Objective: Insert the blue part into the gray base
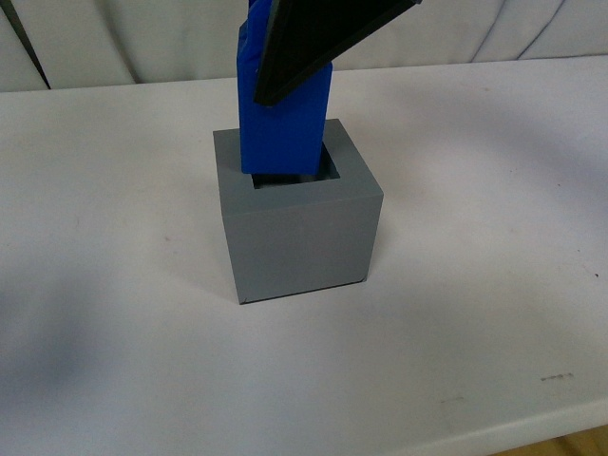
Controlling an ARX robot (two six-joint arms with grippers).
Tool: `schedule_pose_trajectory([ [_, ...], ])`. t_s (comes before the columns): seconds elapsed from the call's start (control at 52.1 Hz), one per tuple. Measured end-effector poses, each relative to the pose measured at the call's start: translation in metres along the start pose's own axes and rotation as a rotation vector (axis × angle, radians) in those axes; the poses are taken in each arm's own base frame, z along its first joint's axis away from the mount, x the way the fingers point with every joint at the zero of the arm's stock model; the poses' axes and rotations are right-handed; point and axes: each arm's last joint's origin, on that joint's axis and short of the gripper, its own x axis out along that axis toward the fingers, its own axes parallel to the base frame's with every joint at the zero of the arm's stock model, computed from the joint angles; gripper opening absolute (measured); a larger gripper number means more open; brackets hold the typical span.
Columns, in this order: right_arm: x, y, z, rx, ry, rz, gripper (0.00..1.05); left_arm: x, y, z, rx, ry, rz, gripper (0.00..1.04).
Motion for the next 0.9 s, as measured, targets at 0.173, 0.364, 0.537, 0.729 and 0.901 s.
schedule_pose_trajectory([
  [0.173, 0.0005, 0.0002, 0.0005, -0.004, 0.005, 0.016, 0.48, 0.0000, 0.0000, 0.0000, 0.000, 0.000, 0.000, 0.99],
  [0.364, 0.0005, -0.0019, 0.0006, -0.010, 0.015, 0.022, 0.48, 0.0000, 0.0000, 0.0000, 0.000, 0.000, 0.000, 0.99],
  [0.537, 0.0007, -0.0026, -0.0003, -0.018, 0.018, 0.020, 0.48, 0.0000, 0.0000, 0.0000, 0.000, 0.000, 0.000, 0.99],
  [0.729, 0.0008, -0.0024, -0.0011, -0.029, 0.032, 0.024, 0.48, 0.0000, 0.0000, 0.0000, 0.000, 0.000, 0.000, 0.99],
  [0.901, -0.0002, -0.0015, -0.0004, -0.032, 0.027, 0.037, 0.48, 0.0000, 0.0000, 0.0000, 0.000, 0.000, 0.000, 0.99],
])
